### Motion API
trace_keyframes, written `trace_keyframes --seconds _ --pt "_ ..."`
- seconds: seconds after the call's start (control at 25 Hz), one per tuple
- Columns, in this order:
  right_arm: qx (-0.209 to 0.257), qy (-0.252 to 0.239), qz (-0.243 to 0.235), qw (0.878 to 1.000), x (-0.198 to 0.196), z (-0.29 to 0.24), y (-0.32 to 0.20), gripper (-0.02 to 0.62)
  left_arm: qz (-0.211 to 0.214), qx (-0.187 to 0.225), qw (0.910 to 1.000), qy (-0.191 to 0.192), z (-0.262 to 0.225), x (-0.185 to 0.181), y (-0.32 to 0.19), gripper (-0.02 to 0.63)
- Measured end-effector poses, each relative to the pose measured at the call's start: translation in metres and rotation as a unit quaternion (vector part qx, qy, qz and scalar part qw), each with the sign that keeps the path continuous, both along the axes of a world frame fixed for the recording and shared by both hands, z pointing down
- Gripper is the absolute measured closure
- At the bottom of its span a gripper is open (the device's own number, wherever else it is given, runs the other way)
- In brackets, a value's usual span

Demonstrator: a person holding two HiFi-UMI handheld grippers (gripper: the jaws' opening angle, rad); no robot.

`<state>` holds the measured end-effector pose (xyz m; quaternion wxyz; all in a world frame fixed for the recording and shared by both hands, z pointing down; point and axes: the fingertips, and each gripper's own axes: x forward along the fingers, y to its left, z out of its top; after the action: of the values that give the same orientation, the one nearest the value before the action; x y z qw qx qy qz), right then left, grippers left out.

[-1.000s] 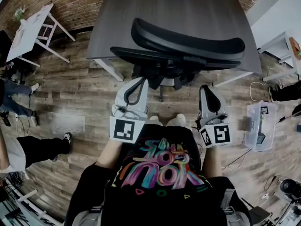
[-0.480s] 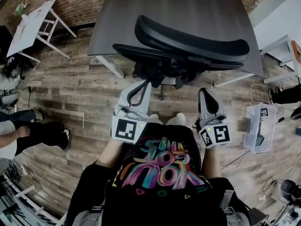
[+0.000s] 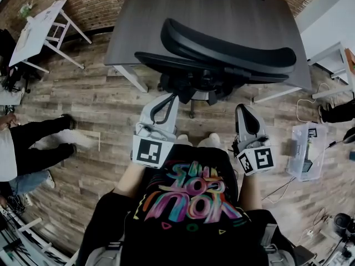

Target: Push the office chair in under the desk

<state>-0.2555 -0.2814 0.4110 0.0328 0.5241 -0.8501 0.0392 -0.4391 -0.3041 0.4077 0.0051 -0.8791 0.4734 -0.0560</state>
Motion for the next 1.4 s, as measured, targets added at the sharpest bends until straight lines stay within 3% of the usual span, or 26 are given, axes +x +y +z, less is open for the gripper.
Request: trace_keyframes --seconds 0.88,1.4 --pt "0.008 0.001 -0.015 1.0 -0.003 -0.006 -0.001 0.594 0.003 0.0 1.0 -0.004 -0.001 -0.002 -0.002 0.604" --pt "0.007 0.006 -0.011 1.0 -0.003 -0.005 -0.001 0.594 -0.016 -0.006 0.9998 0.005 0.001 -0.011 -0.006 0.604"
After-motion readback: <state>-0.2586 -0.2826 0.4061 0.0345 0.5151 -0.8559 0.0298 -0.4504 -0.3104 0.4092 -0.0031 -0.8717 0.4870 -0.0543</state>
